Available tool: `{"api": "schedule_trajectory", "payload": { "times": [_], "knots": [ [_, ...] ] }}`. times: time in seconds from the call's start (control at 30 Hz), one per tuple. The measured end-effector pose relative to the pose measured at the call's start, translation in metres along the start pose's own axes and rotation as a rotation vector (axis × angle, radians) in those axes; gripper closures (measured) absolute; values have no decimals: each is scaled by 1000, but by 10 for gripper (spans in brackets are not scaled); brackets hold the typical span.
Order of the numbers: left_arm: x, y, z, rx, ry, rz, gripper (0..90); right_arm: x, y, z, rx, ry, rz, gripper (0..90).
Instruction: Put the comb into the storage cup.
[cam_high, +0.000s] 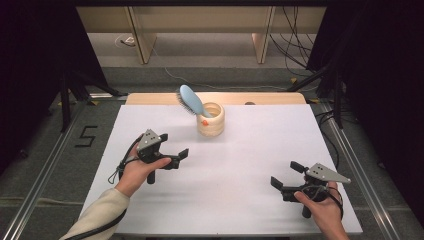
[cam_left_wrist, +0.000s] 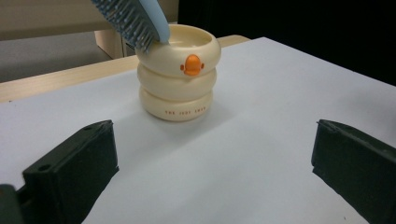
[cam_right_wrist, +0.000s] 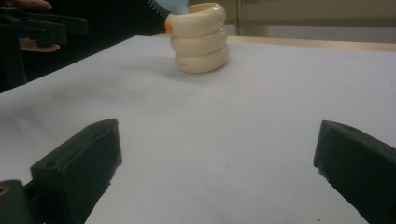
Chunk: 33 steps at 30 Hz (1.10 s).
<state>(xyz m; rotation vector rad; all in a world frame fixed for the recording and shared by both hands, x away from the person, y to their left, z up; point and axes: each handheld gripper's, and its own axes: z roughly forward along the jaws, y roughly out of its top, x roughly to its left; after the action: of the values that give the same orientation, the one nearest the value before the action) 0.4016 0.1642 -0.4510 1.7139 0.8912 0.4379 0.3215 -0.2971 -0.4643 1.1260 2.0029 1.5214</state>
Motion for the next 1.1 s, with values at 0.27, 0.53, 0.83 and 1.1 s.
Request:
{"api": "schedule_trajectory", "payload": {
  "times": [0.27,0.53,0.83,1.1],
  "knots": [
    [-7,-13,-12,18,2,29,10,0,0,0,0,-1,-2,20],
    [-15,-26,-27,26,12,69,19,0,0,0,5,1,-8,20],
    [-18,-34,-42,27,24,84,21,0,-1,1,8,2,-16,20],
    [-18,-39,-50,37,29,97,21,0,-2,2,13,5,-19,20]
  ]
}}
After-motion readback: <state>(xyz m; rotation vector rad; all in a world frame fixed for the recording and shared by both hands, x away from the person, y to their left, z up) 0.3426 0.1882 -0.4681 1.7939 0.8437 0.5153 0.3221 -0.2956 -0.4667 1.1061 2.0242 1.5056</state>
